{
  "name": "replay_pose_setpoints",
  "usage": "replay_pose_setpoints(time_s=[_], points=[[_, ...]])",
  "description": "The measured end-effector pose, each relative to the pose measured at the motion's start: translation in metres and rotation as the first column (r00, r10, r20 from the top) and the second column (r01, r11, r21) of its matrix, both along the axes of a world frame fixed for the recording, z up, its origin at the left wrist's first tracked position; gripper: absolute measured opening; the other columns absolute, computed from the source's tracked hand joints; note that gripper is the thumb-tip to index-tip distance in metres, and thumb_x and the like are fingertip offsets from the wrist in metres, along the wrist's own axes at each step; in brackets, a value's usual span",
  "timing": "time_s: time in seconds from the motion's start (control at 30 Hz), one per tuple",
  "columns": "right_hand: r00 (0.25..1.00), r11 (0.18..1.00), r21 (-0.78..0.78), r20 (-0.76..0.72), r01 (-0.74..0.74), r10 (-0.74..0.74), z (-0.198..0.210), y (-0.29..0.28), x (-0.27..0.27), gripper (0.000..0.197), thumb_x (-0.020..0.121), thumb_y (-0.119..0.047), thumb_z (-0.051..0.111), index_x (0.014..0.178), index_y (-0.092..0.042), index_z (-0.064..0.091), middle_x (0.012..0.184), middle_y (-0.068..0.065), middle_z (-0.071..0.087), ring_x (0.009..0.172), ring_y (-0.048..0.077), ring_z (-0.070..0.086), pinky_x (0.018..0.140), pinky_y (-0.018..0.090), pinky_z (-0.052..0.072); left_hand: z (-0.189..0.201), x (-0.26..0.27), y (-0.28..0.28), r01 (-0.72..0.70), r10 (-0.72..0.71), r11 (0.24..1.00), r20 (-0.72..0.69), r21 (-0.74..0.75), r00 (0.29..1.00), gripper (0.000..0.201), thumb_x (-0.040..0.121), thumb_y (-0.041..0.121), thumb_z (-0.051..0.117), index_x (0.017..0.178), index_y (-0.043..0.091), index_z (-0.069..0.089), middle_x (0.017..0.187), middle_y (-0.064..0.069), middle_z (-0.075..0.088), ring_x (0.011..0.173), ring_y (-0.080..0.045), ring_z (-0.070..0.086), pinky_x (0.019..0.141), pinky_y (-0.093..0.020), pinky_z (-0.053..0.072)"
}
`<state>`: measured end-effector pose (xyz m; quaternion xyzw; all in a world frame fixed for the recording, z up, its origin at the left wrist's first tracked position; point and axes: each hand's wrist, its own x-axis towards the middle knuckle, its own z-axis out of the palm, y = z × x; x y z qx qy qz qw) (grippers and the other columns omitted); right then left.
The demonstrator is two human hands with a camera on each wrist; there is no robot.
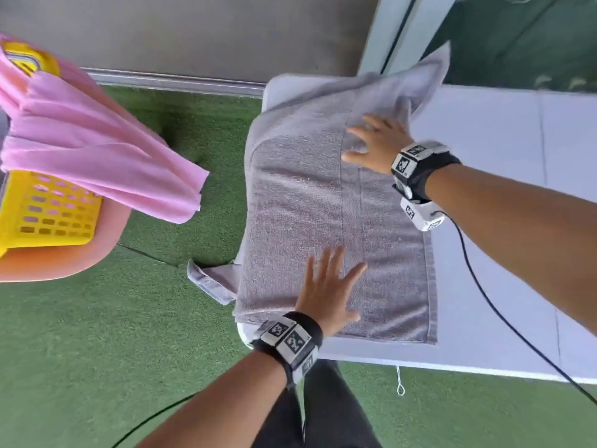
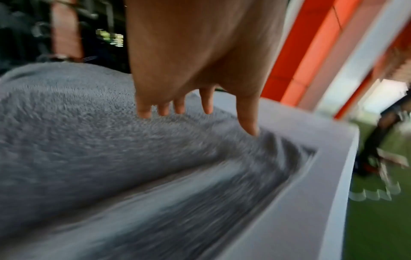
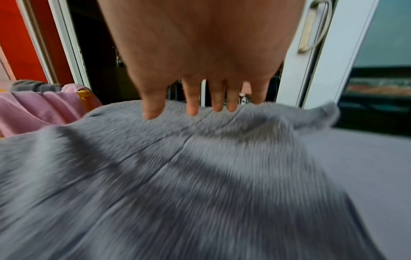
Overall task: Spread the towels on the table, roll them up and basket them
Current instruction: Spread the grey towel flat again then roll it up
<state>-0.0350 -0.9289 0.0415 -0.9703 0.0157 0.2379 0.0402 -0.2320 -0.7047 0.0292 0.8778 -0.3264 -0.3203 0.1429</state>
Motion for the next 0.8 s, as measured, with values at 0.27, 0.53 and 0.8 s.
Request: replay_pose_setpoints(time_s=[0.27,0.53,0.8], points=[[0.978,0.982,0.138,-0.180,0.130,-0.104,-0.039,0.008,-0.053,0.095,0.076,-0.081,0.041,0.143,-0.050,-0.019,0.152,-0.012,-0.035,0.141,0.021,-0.031,0.112,0.055,-0.013,-0.037,0.025,0.028,0.320,-0.335,0.931,0.063,0.177,0.940,0.128,0.060,0.078,0.062,0.142,0.041,-0.028,0.142,-0.008,-0.048,0.129,-0.040,-0.041,0.102,-0.062,-0.023],[0.965,0.977,0.101,-0.206,0.187,-0.163,-0.041,-0.022,-0.086,0.087,0.079,-0.084,0.031,0.144,-0.052,-0.018,0.152,-0.015,-0.034,0.141,0.025,-0.030,0.116,0.049,-0.015,-0.033,0.010,0.000,0.324,-0.342,0.924,0.063,0.202,0.937,0.131,0.058,0.077,0.064,0.142,0.040,-0.029,0.145,-0.012,-0.045,0.128,-0.044,-0.040,0.100,-0.064,-0.023],[0.951,0.982,0.028,-0.257,0.187,-0.174,-0.030,-0.111,-0.135,0.086,0.082,-0.081,0.029,0.144,-0.049,-0.020,0.153,-0.011,-0.033,0.142,0.026,-0.029,0.109,0.039,-0.018,-0.029,-0.032,-0.105,0.351,-0.366,0.911,0.034,0.217,0.930,0.137,0.054,0.074,0.070,0.143,0.040,-0.027,0.146,-0.010,-0.044,0.127,-0.044,-0.041,0.100,-0.065,-0.022]])
